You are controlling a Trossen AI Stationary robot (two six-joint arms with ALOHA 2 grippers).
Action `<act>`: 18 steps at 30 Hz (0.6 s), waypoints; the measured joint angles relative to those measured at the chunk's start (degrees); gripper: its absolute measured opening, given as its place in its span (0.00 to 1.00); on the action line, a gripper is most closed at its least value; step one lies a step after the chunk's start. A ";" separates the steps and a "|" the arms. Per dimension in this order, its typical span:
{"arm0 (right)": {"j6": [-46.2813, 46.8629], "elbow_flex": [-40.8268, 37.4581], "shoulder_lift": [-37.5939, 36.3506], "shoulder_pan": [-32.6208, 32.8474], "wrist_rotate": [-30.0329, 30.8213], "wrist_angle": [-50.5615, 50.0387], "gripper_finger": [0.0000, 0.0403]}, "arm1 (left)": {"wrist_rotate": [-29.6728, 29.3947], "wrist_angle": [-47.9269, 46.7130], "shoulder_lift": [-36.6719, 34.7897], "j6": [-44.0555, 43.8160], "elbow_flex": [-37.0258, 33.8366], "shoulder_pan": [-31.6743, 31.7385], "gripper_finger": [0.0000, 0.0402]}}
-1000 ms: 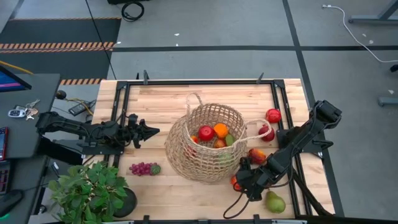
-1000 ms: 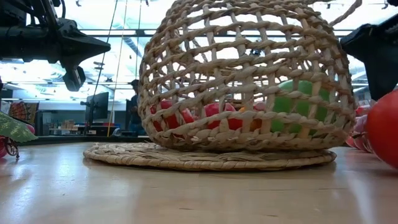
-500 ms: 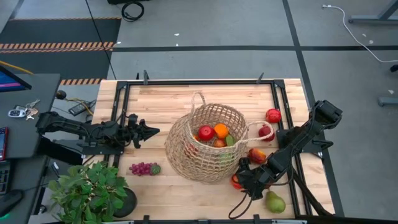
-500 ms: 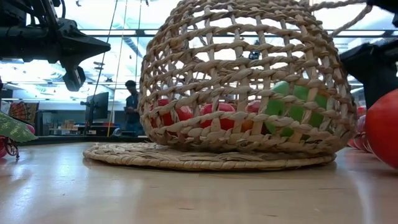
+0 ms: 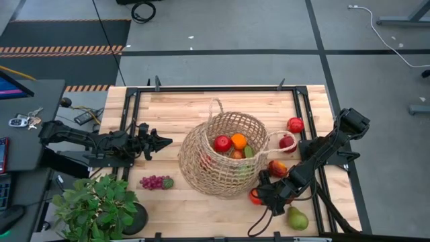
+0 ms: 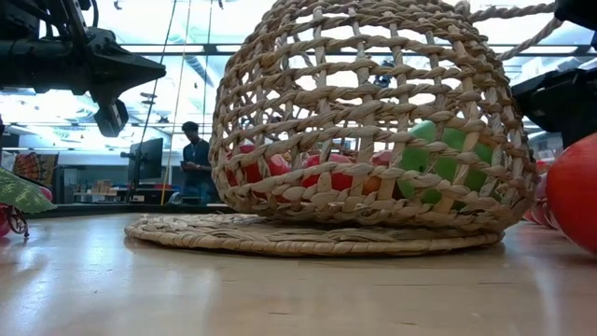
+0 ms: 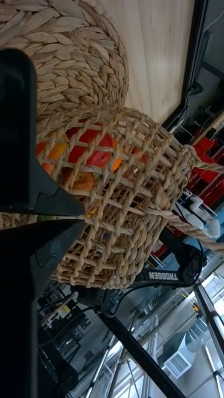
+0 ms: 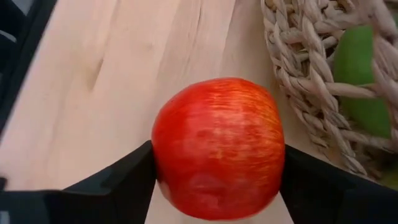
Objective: Build produce basket
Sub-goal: Put the red apple into the brown basket
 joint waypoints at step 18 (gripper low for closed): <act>11.61 17.15 0.15 -0.11 -15.30 -10.38 0.75 | 0.00 0.01 -0.01 0.00 0.00 -0.01 0.06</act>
